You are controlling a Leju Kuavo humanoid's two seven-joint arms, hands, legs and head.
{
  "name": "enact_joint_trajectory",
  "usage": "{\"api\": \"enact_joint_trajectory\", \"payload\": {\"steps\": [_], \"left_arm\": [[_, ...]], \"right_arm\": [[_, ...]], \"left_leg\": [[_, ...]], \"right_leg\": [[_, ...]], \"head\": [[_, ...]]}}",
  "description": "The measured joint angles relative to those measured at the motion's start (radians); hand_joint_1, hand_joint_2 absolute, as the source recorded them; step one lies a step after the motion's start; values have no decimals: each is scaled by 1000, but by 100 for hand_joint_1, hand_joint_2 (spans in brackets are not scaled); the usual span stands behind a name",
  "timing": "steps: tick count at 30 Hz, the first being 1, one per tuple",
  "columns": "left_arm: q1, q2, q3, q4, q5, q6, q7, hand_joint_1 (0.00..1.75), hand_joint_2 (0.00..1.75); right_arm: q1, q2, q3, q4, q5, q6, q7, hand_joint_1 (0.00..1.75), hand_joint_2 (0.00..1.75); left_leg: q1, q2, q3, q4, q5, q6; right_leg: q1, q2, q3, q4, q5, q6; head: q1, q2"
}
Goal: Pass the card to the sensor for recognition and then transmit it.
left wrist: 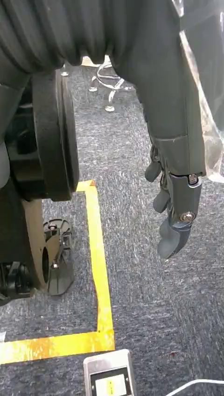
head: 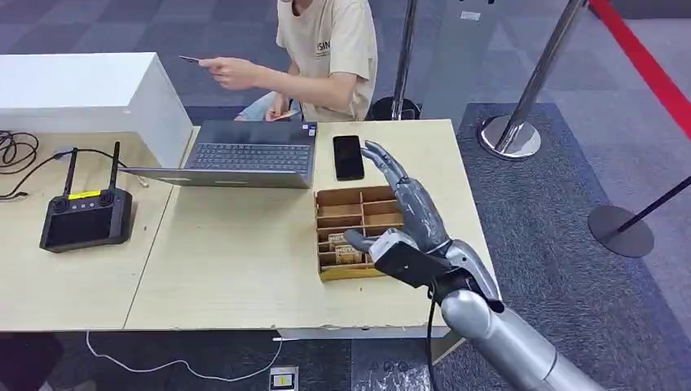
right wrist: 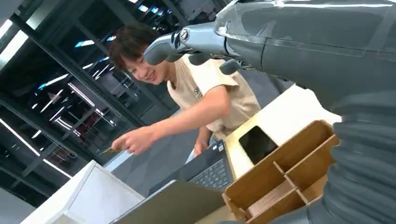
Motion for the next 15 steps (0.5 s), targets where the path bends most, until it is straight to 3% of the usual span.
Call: {"api": "enact_joint_trajectory", "payload": {"steps": [4, 15], "left_arm": [[-1, 0, 2, 0, 0, 0, 0, 0, 175], [-1, 0, 2, 0, -3, 0, 0, 0, 175]], "right_arm": [[1, 9, 9, 0, -40, 54, -19, 0, 175], [1, 34, 41, 18, -41, 61, -11, 0, 175]], "left_leg": [[0, 0, 0, 0, 0, 0], [0, 0, 0, 0, 0, 0]], "right_leg": [[0, 0, 0, 0, 0, 0], [0, 0, 0, 0, 0, 0]], "head": [[0, 0], [0, 0]]}}
